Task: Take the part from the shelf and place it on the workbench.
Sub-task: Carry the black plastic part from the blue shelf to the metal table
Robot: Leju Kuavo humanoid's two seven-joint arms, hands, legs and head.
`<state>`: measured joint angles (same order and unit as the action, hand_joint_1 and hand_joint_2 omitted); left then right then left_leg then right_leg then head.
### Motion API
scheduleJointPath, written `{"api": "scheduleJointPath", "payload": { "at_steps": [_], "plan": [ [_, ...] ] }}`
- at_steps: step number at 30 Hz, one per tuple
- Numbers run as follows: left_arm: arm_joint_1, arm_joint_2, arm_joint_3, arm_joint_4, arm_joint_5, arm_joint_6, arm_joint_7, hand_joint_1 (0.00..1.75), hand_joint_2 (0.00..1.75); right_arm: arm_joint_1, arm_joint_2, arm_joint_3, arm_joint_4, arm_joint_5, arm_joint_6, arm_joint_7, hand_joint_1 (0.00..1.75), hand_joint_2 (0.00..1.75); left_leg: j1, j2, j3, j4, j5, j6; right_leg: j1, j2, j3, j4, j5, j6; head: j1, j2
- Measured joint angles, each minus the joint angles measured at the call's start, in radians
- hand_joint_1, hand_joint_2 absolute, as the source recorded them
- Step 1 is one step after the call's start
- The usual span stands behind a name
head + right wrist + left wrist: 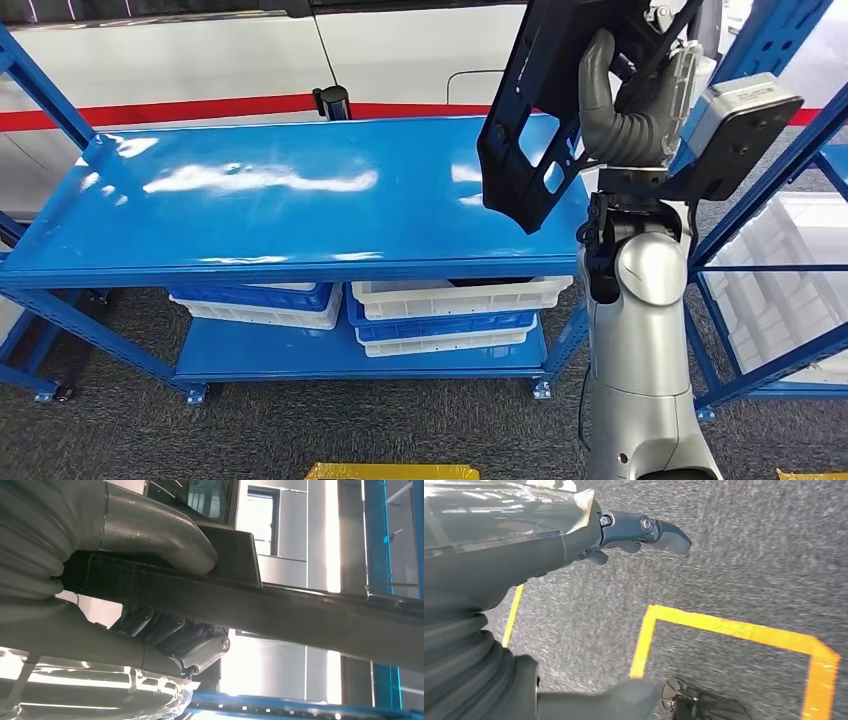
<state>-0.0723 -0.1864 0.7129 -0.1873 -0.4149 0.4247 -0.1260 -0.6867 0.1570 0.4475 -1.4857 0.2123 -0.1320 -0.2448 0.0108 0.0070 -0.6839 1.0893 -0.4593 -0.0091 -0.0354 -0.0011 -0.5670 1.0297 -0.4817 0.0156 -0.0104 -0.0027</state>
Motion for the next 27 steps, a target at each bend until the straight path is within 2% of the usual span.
{"api": "scheduleJointPath", "payload": {
  "at_steps": [2,3,4,5,6,7,8,9,10,11,13,14,15,17,18,19,20,21,22,23,24,25,26,27],
  "plan": [
    [0.0,-0.001,0.004,0.0,0.001,0.0,0.0,0.0,1.75,0.001,0.002,0.003,-0.001,0.0,0.003,0.0,1.75,1.75,0.002,-0.003,-0.034,0.126,-0.092,-0.009,0.006,-0.001,-0.025,0.0,0.02,-0.015,-0.002,0.0],
    [0.0,0.0,0.006,0.0,0.001,0.0,0.0,0.0,1.75,0.002,0.001,0.004,-0.001,0.0,0.004,0.0,1.75,1.75,0.003,-0.004,-0.044,0.181,-0.116,-0.012,0.008,-0.001,-0.038,0.0,0.031,-0.017,-0.002,0.0],
    [0.0,0.0,0.008,0.0,0.001,0.0,0.0,0.0,1.75,0.003,0.001,0.004,-0.001,0.0,0.005,0.0,1.75,1.75,0.003,-0.004,-0.041,0.211,-0.118,-0.012,0.011,0.0,-0.051,0.001,0.041,-0.017,-0.002,0.0],
    [0.0,0.0,0.009,0.0,0.001,0.0,0.0,0.0,1.75,0.004,0.001,0.004,-0.001,0.0,0.006,0.0,1.75,1.75,0.003,-0.005,-0.02,0.206,-0.1,-0.009,0.013,0.0,-0.064,0.001,0.052,-0.017,-0.002,0.0],
    [-0.001,0.0,0.01,0.0,0.001,0.0,0.0,0.0,1.75,0.004,0.001,0.004,-0.001,0.0,0.006,0.0,1.75,1.75,0.002,-0.006,0.019,0.167,-0.075,-0.003,0.014,0.001,-0.077,0.001,0.063,-0.015,-0.002,0.0],
    [-0.002,0.0,0.01,0.0,0.001,0.0,0.0,0.0,1.75,0.004,0.002,0.004,-0.003,0.0,0.006,0.0,1.75,1.75,0.0,-0.008,0.071,0.102,-0.058,0.006,0.015,0.001,-0.087,0.001,0.074,-0.013,-0.002,0.0],
    [-0.003,0.001,0.01,0.0,0.001,0.0,0.0,0.0,1.75,0.004,0.002,0.004,-0.006,0.0,0.006,-0.001,1.75,1.75,-0.003,-0.009,0.127,0.025,-0.058,0.014,0.017,0.002,-0.095,0.001,0.083,-0.008,-0.002,0.0],
    [-0.005,0.001,0.01,0.0,0.0,0.0,-0.001,0.0,1.75,0.003,0.003,0.004,-0.008,0.0,0.006,-0.001,1.75,1.75,-0.006,-0.011,0.167,-0.033,-0.065,0.021,0.017,0.001,-0.099,-0.001,0.093,-0.002,-0.002,0.0],
    [-0.006,0.002,0.01,0.0,0.0,0.0,-0.001,0.0,1.75,0.002,0.004,0.004,-0.011,0.0,0.006,-0.001,1.75,1.75,-0.011,-0.012,0.191,-0.072,-0.074,0.028,0.015,-0.001,-0.1,-0.003,0.101,0.004,-0.003,0.0],
    [-0.007,0.002,0.01,0.0,0.0,0.0,-0.001,0.0,1.75,0.001,0.005,0.005,-0.012,0.0,0.006,-0.001,1.75,1.75,-0.016,-0.011,0.196,-0.089,-0.075,0.034,0.013,-0.002,-0.1,-0.008,0.111,0.013,-0.003,0.0],
    [-0.007,0.001,0.011,0.0,0.0,0.0,-0.001,0.0,1.75,0.001,0.005,0.006,-0.012,0.0,0.006,-0.001,1.75,1.75,-0.017,-0.008,0.185,-0.103,-0.047,0.048,0.014,-0.001,-0.104,-0.013,0.121,0.024,-0.006,0.0],
    [-0.007,0.001,0.011,0.0,0.001,0.0,-0.001,0.0,1.75,0.001,0.004,0.006,-0.013,0.0,0.006,-0.001,1.75,1.75,-0.015,-0.005,0.177,-0.112,-0.03,0.056,0.018,0.0,-0.113,-0.001,0.104,0.023,-0.004,0.0],
    [-0.008,0.001,0.011,0.0,0.001,0.0,-0.001,0.0,1.75,0.0,0.002,0.005,-0.013,0.0,0.006,-0.001,1.75,1.75,-0.013,-0.002,0.166,-0.12,-0.012,0.061,0.021,0.001,-0.127,0.03,0.069,0.017,-0.002,0.0],
    [-0.009,0.0,0.012,0.0,0.001,0.0,-0.001,0.0,1.75,0.001,-0.001,0.005,-0.014,-0.001,0.006,-0.001,1.75,1.75,-0.013,0.001,0.136,-0.121,0.015,0.065,0.022,0.001,-0.156,0.142,-0.026,0.002,0.003,0.0],
    [-0.009,-0.001,0.013,0.0,0.001,0.0,-0.001,0.0,1.75,0.002,-0.002,0.005,-0.014,-0.001,0.006,-0.002,1.75,1.75,-0.013,0.002,0.118,-0.12,0.028,0.063,0.022,0.001,-0.163,0.203,-0.055,0.003,0.003,0.0],
    [-0.008,-0.002,0.013,0.0,0.001,0.0,-0.001,0.0,1.75,0.004,-0.003,0.005,-0.014,-0.001,0.006,-0.002,1.75,1.75,-0.014,0.004,0.1,-0.119,0.042,0.063,0.021,0.001,-0.16,0.247,-0.06,0.011,0.003,0.0],
    [-0.008,-0.002,0.014,0.0,0.001,-0.001,-0.002,0.0,1.75,0.004,-0.004,0.005,-0.014,0.0,0.007,-0.002,1.75,1.75,-0.013,0.005,0.08,-0.116,0.054,0.061,0.02,0.001,-0.146,0.265,-0.044,0.023,0.004,0.0],
    [-0.009,-0.003,0.014,0.0,0.002,-0.001,-0.002,0.0,1.75,0.004,-0.005,0.006,-0.014,0.0,0.008,-0.001,1.75,1.75,-0.013,0.006,0.061,-0.111,0.066,0.057,0.019,0.001,-0.115,0.249,-0.019,0.035,0.004,0.0],
    [-0.009,-0.003,0.014,0.0,0.004,-0.001,-0.004,0.0,1.75,0.004,-0.004,0.007,-0.014,0.001,0.009,-0.001,1.75,1.75,-0.012,0.006,0.044,-0.104,0.075,0.053,0.018,0.001,-0.07,0.202,-0.002,0.043,0.004,0.0],
    [-0.009,-0.003,0.015,0.0,0.006,-0.001,-0.005,0.0,1.75,0.002,-0.003,0.009,-0.014,0.002,0.01,-0.001,1.75,1.75,-0.013,0.006,0.027,-0.095,0.083,0.048,0.019,0.001,-0.013,0.131,-0.006,0.044,0.005,0.0],
    [-0.009,-0.002,0.015,0.0,0.008,-0.001,-0.007,0.0,1.75,0.0,0.0,0.011,-0.014,0.003,0.011,0.0,1.75,1.75,-0.014,0.006,0.015,-0.087,0.089,0.043,0.02,0.002,0.035,0.06,-0.024,0.038,0.004,0.0],
    [-0.009,-0.002,0.016,0.0,0.008,-0.001,-0.008,0.0,1.75,-0.001,0.003,0.013,-0.014,0.003,0.012,0.0,1.75,1.75,-0.016,0.006,0.007,-0.081,0.097,0.038,0.022,0.003,0.067,0.007,-0.046,0.03,0.004,0.0],
    [-0.009,-0.002,0.016,0.0,0.008,-0.001,-0.009,0.0,1.75,-0.001,0.005,0.015,-0.014,0.004,0.013,0.001,1.75,1.75,-0.018,0.006,0.001,-0.079,0.105,0.035,0.026,0.004,0.082,-0.022,-0.063,0.023,0.003,0.0],
    [-0.008,-0.001,0.017,0.0,0.008,0.0,-0.009,0.0,1.75,-0.001,0.007,0.017,-0.013,0.004,0.014,0.002,1.75,1.75,-0.017,0.005,-0.003,-0.078,0.112,0.031,0.024,0.004,0.077,-0.028,-0.064,0.016,0.002,0.0]
  ]
}}
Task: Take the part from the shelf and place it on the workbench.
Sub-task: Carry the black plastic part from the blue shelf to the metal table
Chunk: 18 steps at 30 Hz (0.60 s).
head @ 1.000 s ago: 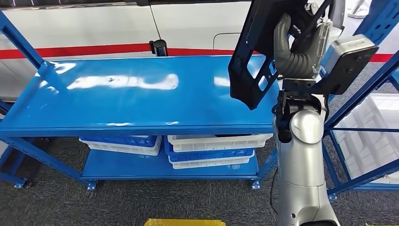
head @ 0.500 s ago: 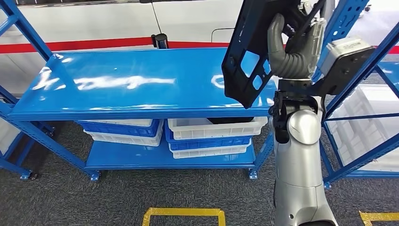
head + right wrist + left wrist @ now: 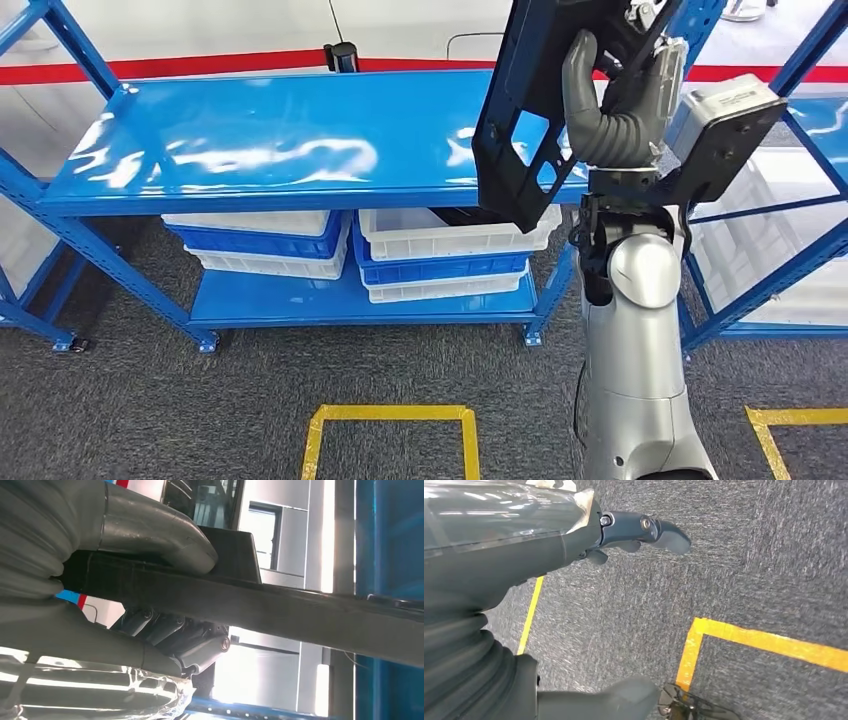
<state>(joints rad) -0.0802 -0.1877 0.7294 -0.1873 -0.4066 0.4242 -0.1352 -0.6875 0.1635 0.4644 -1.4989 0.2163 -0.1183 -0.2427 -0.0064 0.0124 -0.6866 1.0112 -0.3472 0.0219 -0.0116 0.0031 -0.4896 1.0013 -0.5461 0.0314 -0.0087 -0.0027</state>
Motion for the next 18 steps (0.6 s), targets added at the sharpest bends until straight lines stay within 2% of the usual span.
{"api": "scheduleJointPath", "payload": {
  "at_steps": [1,2,3,5,6,7,8,9,10,11,12,13,14,16,17,18],
  "plan": [
    [0.001,0.001,0.0,0.0,0.0,0.0,0.0,0.0,1.75,0.001,0.0,0.001,0.0,0.0,0.0,0.002,1.75,1.75,0.002,-0.002,-0.004,0.002,-0.002,-0.004,-0.004,-0.001,-0.005,0.003,0.006,-0.006,0.0,0.0],
    [0.003,0.001,0.0,0.0,0.0,0.0,0.001,0.0,1.75,0.001,0.0,0.002,0.001,0.0,0.0,0.003,1.75,1.75,0.004,-0.004,-0.011,0.015,-0.021,-0.01,-0.007,-0.003,-0.011,0.004,0.013,-0.016,0.0,0.0],
    [0.004,0.001,0.0,0.0,-0.001,0.0,0.002,0.0,1.75,0.002,0.0,0.002,0.001,0.0,0.0,0.005,1.75,1.75,0.006,-0.007,-0.021,0.043,-0.057,-0.016,-0.011,-0.004,-0.018,0.004,0.022,-0.025,-0.001,0.0],
    [0.006,0.001,0.0,0.0,-0.001,-0.002,0.003,0.0,1.75,0.003,-0.001,0.002,0.001,0.005,-0.002,0.009,1.75,1.75,0.011,-0.009,-0.046,0.15,-0.154,-0.027,-0.009,-0.006,-0.034,0.005,0.039,-0.036,-0.002,0.0],
    [0.006,0.001,0.0,0.0,-0.003,-0.003,0.003,0.0,1.75,0.005,-0.003,0.002,0.002,0.012,-0.006,0.012,1.75,1.75,0.014,-0.01,-0.057,0.212,-0.186,-0.032,-0.008,-0.006,-0.045,0.007,0.048,-0.037,-0.002,0.0],
    [0.007,0.001,0.0,0.0,-0.005,-0.005,0.003,0.0,1.75,0.008,-0.005,0.002,0.002,0.022,-0.013,0.016,1.75,1.75,0.016,-0.01,-0.06,0.258,-0.197,-0.034,-0.008,-0.007,-0.055,0.009,0.055,-0.036,-0.002,0.0],
    [0.007,0.002,0.0,0.0,-0.008,-0.009,0.002,0.0,1.75,0.013,-0.008,0.002,0.002,0.032,-0.022,0.02,1.75,1.75,0.018,-0.01,-0.048,0.273,-0.187,-0.035,-0.007,-0.007,-0.065,0.011,0.062,-0.034,-0.002,0.0],
    [0.007,0.003,0.0,0.0,-0.013,-0.014,0.001,0.0,1.75,0.018,-0.011,0.001,0.003,0.041,-0.032,0.024,1.75,1.75,0.019,-0.01,-0.019,0.253,-0.163,-0.033,-0.007,-0.007,-0.075,0.014,0.068,-0.032,-0.002,0.0],
    [0.007,0.005,0.0,0.0,-0.017,-0.019,0.0,0.0,1.75,0.024,-0.015,0.0,0.003,0.047,-0.042,0.027,1.75,1.75,0.019,-0.011,0.025,0.198,-0.14,-0.03,-0.007,-0.006,-0.082,0.015,0.073,-0.028,-0.002,0.0],
    [0.006,0.007,0.0,0.0,-0.021,-0.023,-0.001,0.0,1.75,0.028,-0.019,-0.003,0.003,0.05,-0.051,0.028,1.75,1.75,0.019,-0.014,0.074,0.131,-0.131,-0.025,-0.007,-0.006,-0.089,0.016,0.079,-0.023,-0.002,0.0],
    [0.005,0.009,0.0,0.0,-0.025,-0.026,-0.002,0.0,1.75,0.031,-0.023,-0.007,0.003,0.051,-0.057,0.029,1.75,1.75,0.016,-0.017,0.114,0.069,-0.131,-0.021,-0.007,-0.006,-0.094,0.017,0.084,-0.017,-0.001,0.0],
    [0.005,0.01,-0.001,0.0,-0.028,-0.028,-0.003,0.0,1.75,0.034,-0.027,-0.011,0.003,0.051,-0.063,0.027,1.75,1.75,0.013,-0.02,0.139,0.026,-0.137,-0.017,-0.007,-0.006,-0.099,0.017,0.09,-0.009,-0.001,0.0],
    [0.005,0.011,-0.001,0.0,-0.03,-0.029,-0.003,0.0,1.75,0.038,-0.031,-0.014,0.004,0.053,-0.067,0.025,1.75,1.75,0.008,-0.022,0.148,0.007,-0.143,-0.013,-0.008,-0.007,-0.103,0.016,0.097,-0.001,-0.001,0.0],
    [0.005,0.012,-0.002,0.0,-0.035,-0.034,-0.002,0.0,1.75,0.051,-0.04,-0.02,0.004,0.062,-0.075,0.023,1.75,1.75,0.005,-0.019,0.144,-0.006,-0.133,-0.001,-0.01,-0.007,-0.109,0.016,0.104,0.013,-0.001,0.0],
    [0.005,0.012,-0.002,0.0,-0.039,-0.036,-0.002,0.0,1.75,0.058,-0.046,-0.022,0.005,0.068,-0.077,0.022,1.75,1.75,0.005,-0.016,0.141,-0.013,-0.124,0.009,-0.009,-0.007,-0.116,0.025,0.093,0.016,0.0,0.0],
    [0.004,0.011,-0.002,0.0,-0.042,-0.039,-0.002,0.0,1.75,0.065,-0.053,-0.026,0.005,0.072,-0.079,0.022,1.75,1.75,0.006,-0.013,0.134,-0.019,-0.113,0.02,-0.007,-0.006,-0.129,0.05,0.07,0.014,0.002,0.0]
  ]
}}
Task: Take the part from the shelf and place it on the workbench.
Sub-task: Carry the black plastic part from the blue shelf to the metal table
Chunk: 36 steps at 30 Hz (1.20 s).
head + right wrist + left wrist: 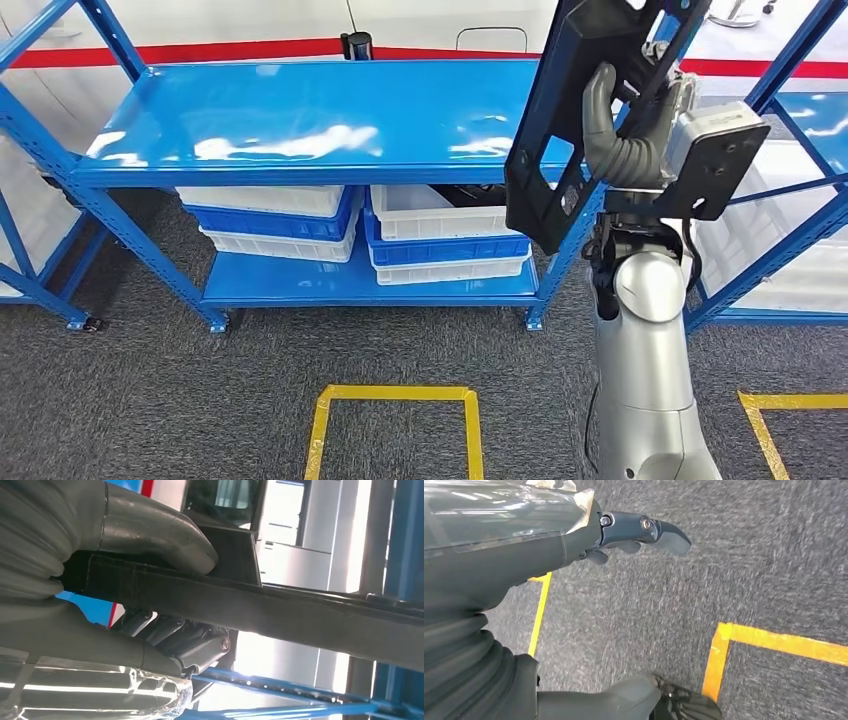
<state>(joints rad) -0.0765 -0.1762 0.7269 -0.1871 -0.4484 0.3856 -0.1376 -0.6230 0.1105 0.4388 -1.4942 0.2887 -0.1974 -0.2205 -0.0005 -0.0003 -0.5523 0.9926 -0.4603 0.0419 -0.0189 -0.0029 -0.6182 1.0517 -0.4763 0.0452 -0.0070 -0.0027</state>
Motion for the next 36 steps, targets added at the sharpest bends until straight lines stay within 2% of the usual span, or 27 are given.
{"api": "scheduleJointPath", "payload": {
  "at_steps": [3,4,5,6,8,10,11,12,13,14,15,16,18,19,20,21,23,25,26,27,29,30,32,33,34,35,36],
  "plan": [
    [-0.003,0.0,-0.001,0.0,-0.008,-0.006,-0.004,0.0,1.75,0.015,-0.021,-0.011,0.0,0.004,-0.002,-0.001,1.75,1.75,-0.003,0.004,-0.033,-0.004,0.029,0.019,0.002,0.001,-0.056,0.167,-0.109,-0.016,0.005,0.0],
    [-0.003,0.0,-0.002,0.0,-0.01,-0.007,-0.007,0.0,1.75,0.02,-0.027,-0.016,0.001,0.004,-0.002,-0.002,1.75,1.75,-0.004,0.004,-0.046,-0.003,0.039,0.02,0.002,0.001,-0.065,0.217,-0.126,-0.013,0.005,0.0],
    [-0.003,-0.001,-0.002,0.0,-0.01,-0.008,-0.01,0.0,1.75,0.025,-0.032,-0.02,0.002,0.004,-0.002,-0.002,1.75,1.75,-0.005,0.004,-0.06,-0.003,0.049,0.019,0.002,0.001,-0.061,0.239,-0.125,-0.006,0.005,0.0],
    [-0.003,-0.001,-0.003,0.0,-0.01,-0.01,-0.015,0.0,1.75,0.027,-0.037,-0.023,0.004,0.003,-0.002,-0.002,1.75,1.75,-0.005,0.004,-0.073,-0.001,0.059,0.018,0.002,0.001,-0.04,0.225,-0.106,0.004,0.005,0.0],
    [-0.003,-0.001,-0.004,0.0,-0.01,-0.015,-0.024,0.0,1.75,0.027,-0.041,-0.027,0.009,-0.002,-0.002,-0.005,1.75,1.75,-0.006,0.005,-0.097,0.004,0.077,0.011,0.001,0.001,0.043,0.111,-0.064,0.018,0.005,0.0],
    [-0.003,-0.001,-0.004,0.0,-0.008,-0.018,-0.033,0.0,1.75,0.025,-0.042,-0.032,0.013,-0.012,-0.002,-0.01,1.75,1.75,-0.009,0.005,-0.117,0.012,0.093,0.002,0.006,0.002,0.121,-0.018,-0.058,0.012,0.004,0.0],
    [-0.004,-0.001,-0.004,0.0,-0.006,-0.018,-0.037,0.0,1.75,0.025,-0.043,-0.035,0.016,-0.017,-0.002,-0.014,1.75,1.75,-0.01,0.004,-0.124,0.014,0.102,-0.003,0.009,0.003,0.136,-0.051,-0.063,0.005,0.003,0.0],
    [-0.003,-0.001,-0.004,0.0,-0.004,-0.018,-0.04,0.0,1.75,0.024,-0.043,-0.038,0.019,-0.021,-0.001,-0.018,1.75,1.75,-0.01,0.004,-0.128,0.013,0.112,-0.008,0.013,0.003,0.137,-0.064,-0.063,-0.003,0.002,0.0],
    [-0.003,0.0,-0.004,0.0,-0.002,-0.018,-0.042,0.0,1.75,0.024,-0.044,-0.039,0.024,-0.025,-0.001,-0.021,1.75,1.75,-0.009,0.003,-0.132,0.012,0.118,-0.013,0.007,0.003,0.13,-0.063,-0.055,-0.012,0.002,0.0],
    [-0.002,0.001,-0.004,0.0,-0.001,-0.018,-0.043,0.0,1.75,0.023,-0.044,-0.04,0.029,-0.028,0.0,-0.024,1.75,1.75,-0.007,0.001,-0.137,0.017,0.108,-0.019,0.003,0.002,0.124,-0.063,-0.046,-0.02,0.001,0.0],
    [-0.001,0.002,-0.004,0.0,0.0,-0.018,-0.043,0.0,1.75,0.023,-0.044,-0.041,0.033,-0.03,0.0,-0.026,1.75,1.75,-0.004,0.0,-0.145,0.036,0.08,-0.027,-0.001,0.0,0.117,-0.064,-0.035,-0.03,-0.001,0.0],
    [-0.001,0.004,-0.004,0.0,0.0,-0.018,-0.044,0.0,1.75,0.022,-0.044,-0.041,0.038,-0.031,0.001,-0.027,1.75,1.75,0.0,-0.001,-0.157,0.076,0.032,-0.035,-0.006,-0.002,0.108,-0.065,-0.024,-0.038,-0.002,0.0],
    [-0.001,0.004,-0.004,0.0,0.0,-0.018,-0.044,0.0,1.75,0.021,-0.044,-0.042,0.044,-0.032,0.002,-0.027,1.75,1.75,0.008,-0.002,-0.182,0.205,-0.071,-0.051,-0.004,-0.004,0.083,-0.064,-0.002,-0.047,-0.006,0.0],
    [-0.001,0.004,-0.004,0.0,0.001,-0.018,-0.044,0.0,1.75,0.021,-0.044,-0.042,0.047,-0.032,0.002,-0.027,1.75,1.75,0.012,-0.002,-0.19,0.267,-0.097,-0.057,-0.004,-0.004,0.07,-0.063,0.009,-0.047,-0.006,0.0],
    [-0.001,0.004,-0.004,0.0,0.001,-0.017,-0.044,0.0,1.75,0.021,-0.044,-0.043,0.05,-0.033,0.002,-0.027,1.75,1.75,0.017,-0.002,-0.187,0.304,-0.097,-0.062,-0.005,-0.005,0.056,-0.061,0.019,-0.044,-0.006,0.0],
    [-0.002,0.004,-0.004,0.0,0.001,-0.017,-0.044,0.0,1.75,0.021,-0.044,-0.043,0.053,-0.034,0.003,-0.027,1.75,1.75,0.021,-0.002,-0.168,0.309,-0.076,-0.066,-0.007,-0.005,0.043,-0.059,0.029,-0.041,-0.006,0.0],
    [-0.003,0.005,-0.003,0.0,0.001,-0.016,-0.044,0.0,1.75,0.021,-0.043,-0.044,0.058,-0.039,0.005,-0.029,1.75,1.75,0.029,-0.002,-0.082,0.219,-0.028,-0.07,-0.011,-0.004,0.018,-0.054,0.045,-0.029,-0.007,0.0],
    [-0.005,0.005,-0.003,0.0,0.001,-0.013,-0.042,0.0,1.75,0.018,-0.041,-0.046,0.063,-0.045,0.007,-0.036,1.75,1.75,0.028,-0.005,0.02,0.077,-0.032,-0.066,-0.011,-0.004,0.002,-0.048,0.06,-0.014,-0.006,0.0],
    [-0.006,0.005,-0.003,0.0,0.002,-0.011,-0.041,0.0,1.75,0.017,-0.04,-0.047,0.065,-0.049,0.008,-0.04,1.75,1.75,0.025,-0.007,0.046,0.032,-0.044,-0.062,-0.011,-0.005,-0.003,-0.048,0.068,-0.005,-0.006,0.0],
    [-0.007,0.005,-0.004,0.0,0.002,-0.008,-0.04,0.0,1.75,0.016,-0.039,-0.047,0.068,-0.054,0.008,-0.045,1.75,1.75,0.019,-0.009,0.056,0.008,-0.051,-0.055,-0.011,-0.006,-0.007,-0.05,0.078,0.004,-0.005,0.0],
    [-0.007,0.005,-0.003,0.0,0.002,-0.002,-0.036,0.0,1.75,0.023,-0.039,-0.048,0.075,-0.063,0.009,-0.056,1.75,1.75,0.014,-0.005,0.043,-0.001,-0.036,-0.034,-0.011,-0.006,-0.017,-0.052,0.085,0.017,-0.005,0.0],
    [-0.007,0.004,-0.003,0.0,0.002,0.001,-0.033,0.0,1.75,0.03,-0.041,-0.049,0.079,-0.066,0.008,-0.06,1.75,1.75,0.013,-0.003,0.033,-0.005,-0.025,-0.02,-0.01,-0.005,-0.028,-0.036,0.066,0.016,-0.004,0.0],
    [-0.007,0.002,-0.003,0.0,-0.003,-0.001,-0.027,0.0,1.75,0.049,-0.044,-0.051,0.082,-0.066,0.002,-0.068,1.75,1.75,0.011,0.002,0.009,-0.008,-0.001,0.001,-0.011,-0.004,-0.061,0.051,-0.014,-0.001,0.0,0.0],
    [-0.007,0.002,-0.003,0.0,-0.009,-0.005,-0.023,0.0,1.75,0.064,-0.046,-0.054,0.082,-0.062,-0.003,-0.07,1.75,1.75,0.009,0.002,-0.005,-0.007,0.01,0.008,-0.009,-0.003,-0.078,0.117,-0.057,-0.007,0.003,0.0],
    [-0.007,0.001,-0.004,0.0,-0.016,-0.01,-0.02,0.0,1.75,0.084,-0.047,-0.059,0.079,-0.056,-0.007,-0.071,1.75,1.75,0.006,0.002,-0.019,-0.007,0.021,0.011,-0.008,-0.002,-0.088,0.18,-0.084,-0.008,0.004,0.0],
    [-0.007,-0.001,-0.005,0.0,-0.021,-0.014,-0.018,0.0,1.75,0.106,-0.049,-0.064,0.075,-0.051,-0.01,-0.073,1.75,1.75,0.003,0.002,-0.034,-0.006,0.033,0.012,-0.006,-0.002,-0.088,0.226,-0.092,-0.003,0.004,0.0],
    [-0.006,-0.002,-0.005,0.0,-0.025,-0.017,-0.017,0.0,1.75,0.127,-0.05,-0.07,0.068,-0.047,-0.012,-0.074,1.75,1.75,0.0,0.002,-0.049,-0.005,0.045,0.013,-0.004,-0.001,-0.073,0.241,-0.08,0.006,0.005,0.0]
  ]
}}
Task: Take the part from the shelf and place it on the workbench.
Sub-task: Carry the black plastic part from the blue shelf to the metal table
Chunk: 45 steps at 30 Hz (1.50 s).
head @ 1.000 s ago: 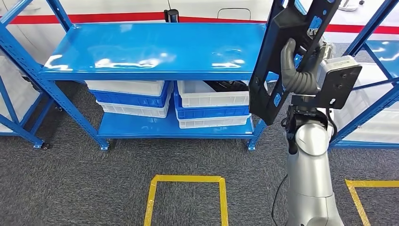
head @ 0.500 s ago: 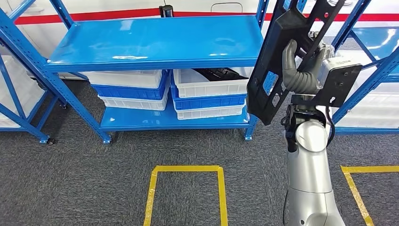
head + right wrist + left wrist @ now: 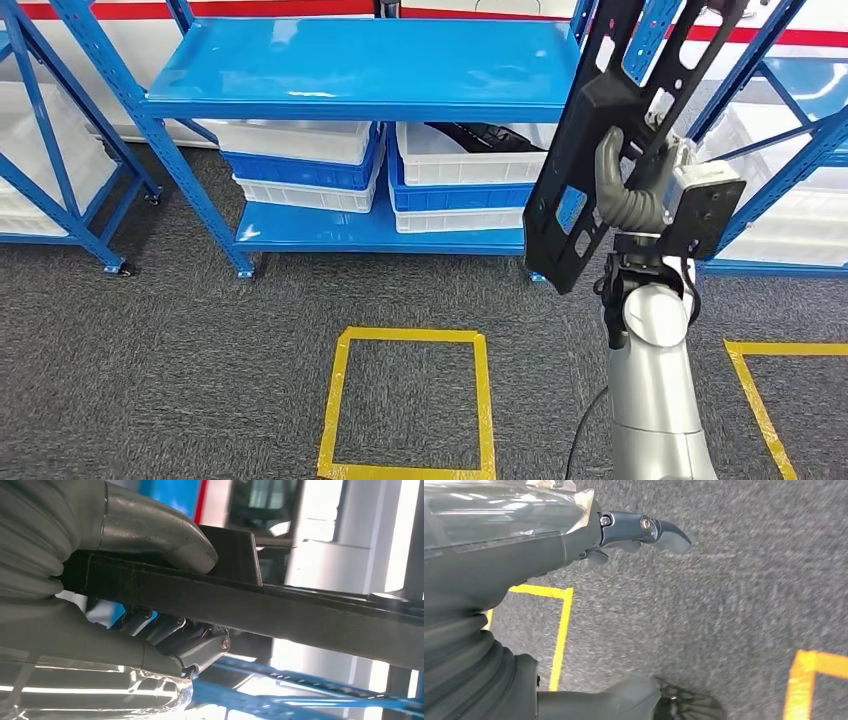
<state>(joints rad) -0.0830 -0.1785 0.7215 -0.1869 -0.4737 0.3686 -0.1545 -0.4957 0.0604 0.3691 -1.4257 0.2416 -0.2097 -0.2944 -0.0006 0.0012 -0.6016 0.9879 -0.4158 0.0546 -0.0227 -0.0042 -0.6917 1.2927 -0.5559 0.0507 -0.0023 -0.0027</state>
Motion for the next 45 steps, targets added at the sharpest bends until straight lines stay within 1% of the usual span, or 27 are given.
{"api": "scheduleJointPath", "payload": {
  "at_steps": [2,4,6,8,9,11,13,15,17,20,21,23,24,26,28,29,31,33,35,36,38,39,40,41,43,44,45],
  "plan": [
    [0.0,-0.002,0.0,0.0,-0.002,-0.002,0.001,0.0,1.75,0.03,-0.001,-0.007,-0.014,0.005,0.0,-0.001,1.75,1.75,-0.005,0.0,-0.031,0.005,0.022,-0.003,0.005,0.0,0.074,-0.071,0.043,0.01,0.0,0.0],
    [0.0,-0.002,0.0,0.0,-0.002,-0.003,0.0,0.0,1.75,0.042,0.0,-0.01,-0.029,0.009,0.0,-0.001,1.75,1.75,-0.011,0.003,-0.055,0.013,0.04,-0.01,0.012,0.001,0.18,-0.224,0.039,-0.001,-0.001,0.0],
    [-0.001,-0.001,-0.001,0.0,-0.007,-0.002,-0.002,0.0,1.75,0.05,0.001,-0.011,-0.042,0.014,0.001,0.005,1.75,1.75,-0.014,0.006,-0.067,0.014,0.06,-0.016,0.019,0.003,0.228,-0.31,0.02,-0.014,-0.004,0.0],
    [0.001,0.002,-0.002,0.0,-0.021,-0.001,-0.002,0.0,1.75,0.059,0.002,-0.012,-0.052,0.022,0.005,0.02,1.75,1.75,-0.013,0.004,-0.076,0.013,0.071,-0.025,0.013,0.004,0.212,-0.314,0.033,-0.025,-0.006,0.0],
    [0.002,0.003,-0.005,0.0,-0.033,-0.001,-0.002,0.0,1.75,0.064,0.002,-0.013,-0.056,0.026,0.008,0.028,1.75,1.75,-0.01,0.001,-0.084,0.025,0.051,-0.031,0.009,0.002,0.203,-0.313,0.043,-0.035,-0.007,0.0],
    [0.004,0.005,-0.018,0.0,-0.059,0.001,-0.004,0.0,1.75,0.069,0.005,-0.014,-0.064,0.032,0.017,0.041,1.75,1.75,-0.002,-0.004,-0.107,0.1,-0.044,-0.046,0.002,-0.001,0.18,-0.312,0.067,-0.053,-0.01,0.0],
    [0.005,0.006,-0.029,0.0,-0.066,0.007,-0.007,0.0,1.75,0.069,0.009,-0.016,-0.07,0.036,0.031,0.052,1.75,1.75,0.006,-0.004,-0.124,0.229,-0.133,-0.06,0.003,-0.003,0.152,-0.308,0.091,-0.058,-0.014,0.0],
    [0.004,0.006,-0.032,0.0,-0.054,0.017,-0.01,0.0,1.75,0.064,0.015,-0.018,-0.072,0.039,0.047,0.063,1.75,1.75,0.014,-0.004,-0.112,0.303,-0.131,-0.069,0.004,-0.003,0.12,-0.298,0.11,-0.055,-0.014,0.0],
    [0.003,0.007,-0.032,0.0,-0.047,0.024,-0.01,0.0,1.75,0.054,0.025,-0.02,-0.072,0.04,0.057,0.071,1.75,1.75,0.021,-0.004,-0.044,0.251,-0.08,-0.072,0.002,-0.003,0.086,-0.283,0.126,-0.048,-0.015,0.0],
    [-0.004,0.008,-0.032,0.0,-0.046,0.032,0.007,0.0,1.75,0.039,0.04,-0.022,-0.073,0.039,0.06,0.075,1.75,1.75,0.018,-0.008,0.084,0.067,-0.099,-0.064,0.003,-0.004,0.056,-0.271,0.15,-0.028,-0.014,0.0],
    [-0.004,0.008,-0.032,0.0,-0.047,0.034,0.016,0.0,1.75,0.035,0.043,-0.023,-0.073,0.039,0.06,0.075,1.75,1.75,0.013,-0.01,0.098,0.037,-0.11,-0.057,0.003,-0.006,0.052,-0.273,0.16,-0.019,-0.014,0.0],
    [-0.004,0.006,-0.032,0.0,-0.047,0.037,0.031,0.0,1.75,0.032,0.044,-0.024,-0.072,0.039,0.062,0.077,1.75,1.75,0.008,-0.009,0.085,0.024,-0.094,-0.036,0.004,-0.008,0.046,-0.279,0.179,-0.004,-0.013,0.0],
    [-0.003,0.005,-0.032,0.0,-0.047,0.038,0.037,0.0,1.75,0.031,0.044,-0.025,-0.069,0.039,0.063,0.079,1.75,1.75,0.007,-0.007,0.074,0.021,-0.082,-0.025,0.004,-0.006,0.037,-0.272,0.17,-0.002,-0.013,0.0],
    [-0.003,0.002,-0.032,0.001,-0.048,0.037,0.044,0.0,1.75,0.031,0.042,-0.026,-0.063,0.042,0.064,0.083,1.75,1.75,0.009,-0.002,0.044,0.016,-0.05,-0.006,0.004,-0.003,0.007,-0.211,0.099,-0.013,-0.009,0.0],
    [-0.003,0.0,-0.031,0.0,-0.047,0.033,0.042,0.0,1.75,0.03,0.04,-0.028,-0.054,0.045,0.064,0.084,1.75,1.75,0.008,0.0,0.008,0.017,-0.02,0.001,0.003,-0.001,-0.021,-0.088,0.005,-0.026,-0.005,0.0],
    [-0.003,-0.002,-0.031,0.0,-0.046,0.03,0.038,0.0,1.75,0.03,0.039,-0.028,-0.049,0.046,0.064,0.084,1.75,1.75,0.007,0.001,-0.011,0.017,-0.005,0.0,0.003,-0.001,-0.025,-0.028,-0.018,-0.023,-0.005,0.0],
    [-0.003,-0.007,-0.031,0.001,-0.042,0.023,0.024,0.0,1.75,0.03,0.038,-0.03,-0.037,0.039,0.068,0.081,1.75,1.75,0.005,0.002,-0.049,0.018,0.025,-0.002,0.004,-0.001,0.003,0.02,0.001,-0.005,-0.004,0.0],
    [-0.004,-0.013,-0.031,0.001,-0.037,0.018,0.01,0.0,1.75,0.025,0.039,-0.034,-0.026,0.016,0.082,0.071,1.75,1.75,0.004,0.002,-0.083,0.019,0.055,-0.007,0.006,-0.001,0.093,-0.058,0.038,0.005,-0.004,0.0],
    [-0.005,-0.018,-0.029,0.0,-0.032,0.016,-0.001,0.0,1.75,0.014,0.043,-0.039,-0.016,-0.009,0.098,0.058,1.75,1.75,0.001,0.001,-0.104,0.02,0.082,-0.017,0.012,0.001,0.21,-0.218,0.015,-0.007,-0.005,0.0],
    [-0.005,-0.02,-0.027,0.0,-0.029,0.016,-0.004,0.0,1.75,0.008,0.046,-0.041,-0.012,-0.016,0.103,0.053,1.75,1.75,-0.001,0.002,-0.108,0.018,0.097,-0.022,0.014,0.002,0.244,-0.277,-0.002,-0.014,-0.006,0.0],
    [-0.004,-0.022,-0.024,0.0,-0.026,0.017,-0.007,0.0,1.75,-0.002,0.049,-0.043,-0.001,-0.023,0.109,0.048,1.75,1.75,0.0,0.001,-0.112,0.006,0.124,-0.033,0.015,0.004,0.249,-0.311,-0.006,-0.028,-0.008,0.0],
    [-0.003,-0.022,-0.023,0.0,-0.023,0.017,-0.007,0.0,1.75,-0.005,0.05,-0.044,0.004,-0.024,0.11,0.048,1.75,1.75,0.003,0.0,-0.116,0.005,0.12,-0.039,0.013,0.003,0.239,-0.31,0.006,-0.035,-0.007,0.0],
    [-0.001,-0.023,-0.022,0.0,-0.02,0.018,-0.007,0.0,1.75,-0.008,0.051,-0.046,0.009,-0.025,0.111,0.048,1.75,1.75,0.006,-0.002,-0.122,0.018,0.094,-0.045,0.01,0.001,0.23,-0.309,0.018,-0.046,-0.008,0.0],
    [0.0,-0.023,-0.021,0.0,-0.018,0.018,-0.007,0.0,1.75,-0.011,0.053,-0.047,0.013,-0.026,0.112,0.049,1.75,1.75,0.008,-0.003,-0.132,0.052,0.045,-0.051,0.006,-0.002,0.219,-0.31,0.033,-0.056,-0.009,0.0],
    [0.001,-0.024,-0.018,0.0,-0.014,0.019,-0.006,0.0,1.75,-0.019,0.058,-0.05,0.02,-0.026,0.113,0.049,1.75,1.75,0.011,-0.004,-0.154,0.177,-0.071,-0.061,0.01,-0.003,0.191,-0.307,0.062,-0.068,-0.012,0.0],
    [0.0,-0.025,-0.017,0.0,-0.014,0.02,-0.005,0.0,1.75,-0.022,0.06,-0.05,0.023,-0.026,0.113,0.049,1.75,1.75,0.012,-0.004,-0.162,0.244,-0.102,-0.065,0.012,-0.003,0.175,-0.305,0.077,-0.068,-0.012,0.0],
    [0.0,-0.025,-0.017,0.0,-0.012,0.02,-0.005,0.0,1.75,-0.025,0.061,-0.051,0.026,-0.026,0.113,0.049,1.75,1.75,0.012,-0.004,-0.16,0.292,-0.105,-0.066,0.013,-0.003,0.156,-0.301,0.089,-0.067,-0.012,0.0]
  ]
}}
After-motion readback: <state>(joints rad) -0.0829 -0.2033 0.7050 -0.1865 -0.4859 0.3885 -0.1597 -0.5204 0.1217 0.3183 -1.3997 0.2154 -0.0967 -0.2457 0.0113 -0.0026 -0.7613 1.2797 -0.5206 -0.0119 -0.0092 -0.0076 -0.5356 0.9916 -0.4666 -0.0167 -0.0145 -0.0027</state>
